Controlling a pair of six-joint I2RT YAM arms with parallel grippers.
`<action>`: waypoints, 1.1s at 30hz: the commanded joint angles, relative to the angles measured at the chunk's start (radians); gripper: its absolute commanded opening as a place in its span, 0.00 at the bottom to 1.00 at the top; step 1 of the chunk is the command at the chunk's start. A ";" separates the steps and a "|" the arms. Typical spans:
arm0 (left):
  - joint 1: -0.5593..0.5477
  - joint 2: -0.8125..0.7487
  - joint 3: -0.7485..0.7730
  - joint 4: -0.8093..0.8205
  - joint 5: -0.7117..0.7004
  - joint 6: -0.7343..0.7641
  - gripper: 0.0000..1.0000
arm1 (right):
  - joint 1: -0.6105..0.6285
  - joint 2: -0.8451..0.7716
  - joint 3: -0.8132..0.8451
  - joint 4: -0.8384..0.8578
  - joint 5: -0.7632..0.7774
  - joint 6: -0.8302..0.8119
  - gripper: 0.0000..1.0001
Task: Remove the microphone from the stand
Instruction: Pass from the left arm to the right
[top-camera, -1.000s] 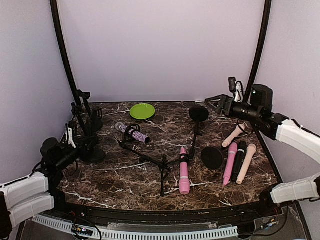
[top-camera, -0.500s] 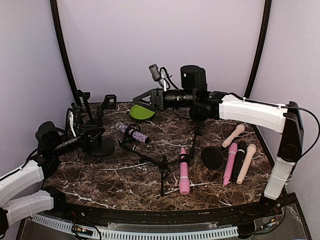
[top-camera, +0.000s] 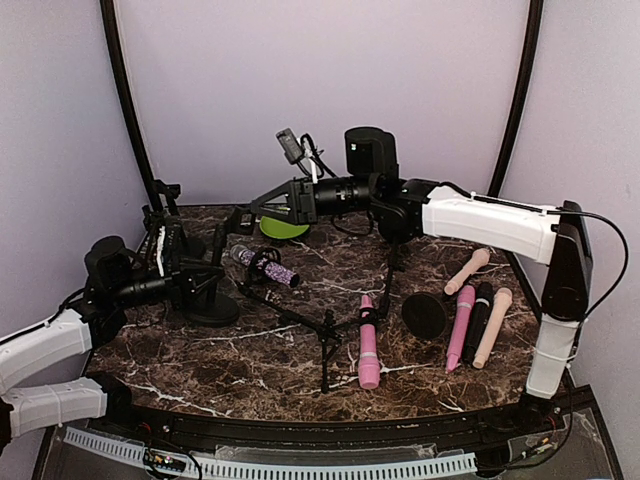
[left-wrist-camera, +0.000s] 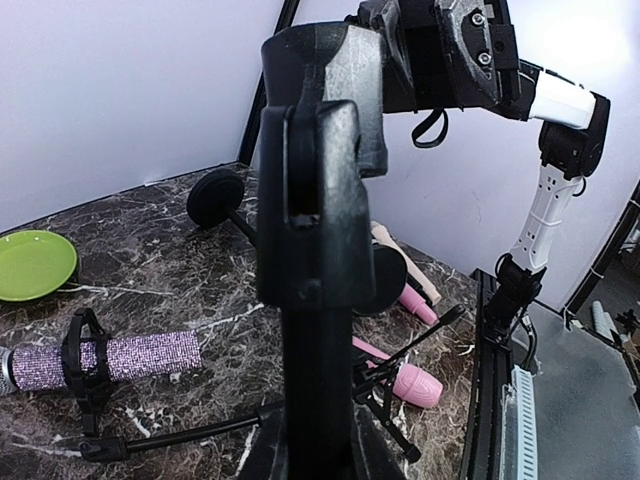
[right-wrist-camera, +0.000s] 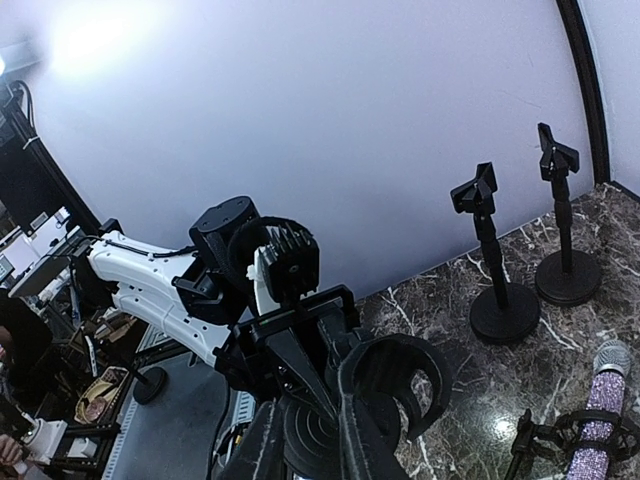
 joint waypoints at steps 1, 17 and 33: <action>-0.007 -0.006 0.049 0.066 0.048 -0.012 0.00 | 0.008 0.024 0.044 0.001 -0.022 -0.011 0.26; -0.014 -0.009 0.070 0.066 0.102 -0.045 0.00 | 0.001 0.039 0.041 -0.005 -0.059 -0.018 0.33; -0.014 0.029 0.077 0.135 0.133 -0.115 0.02 | 0.001 0.024 0.007 0.048 -0.154 -0.011 0.00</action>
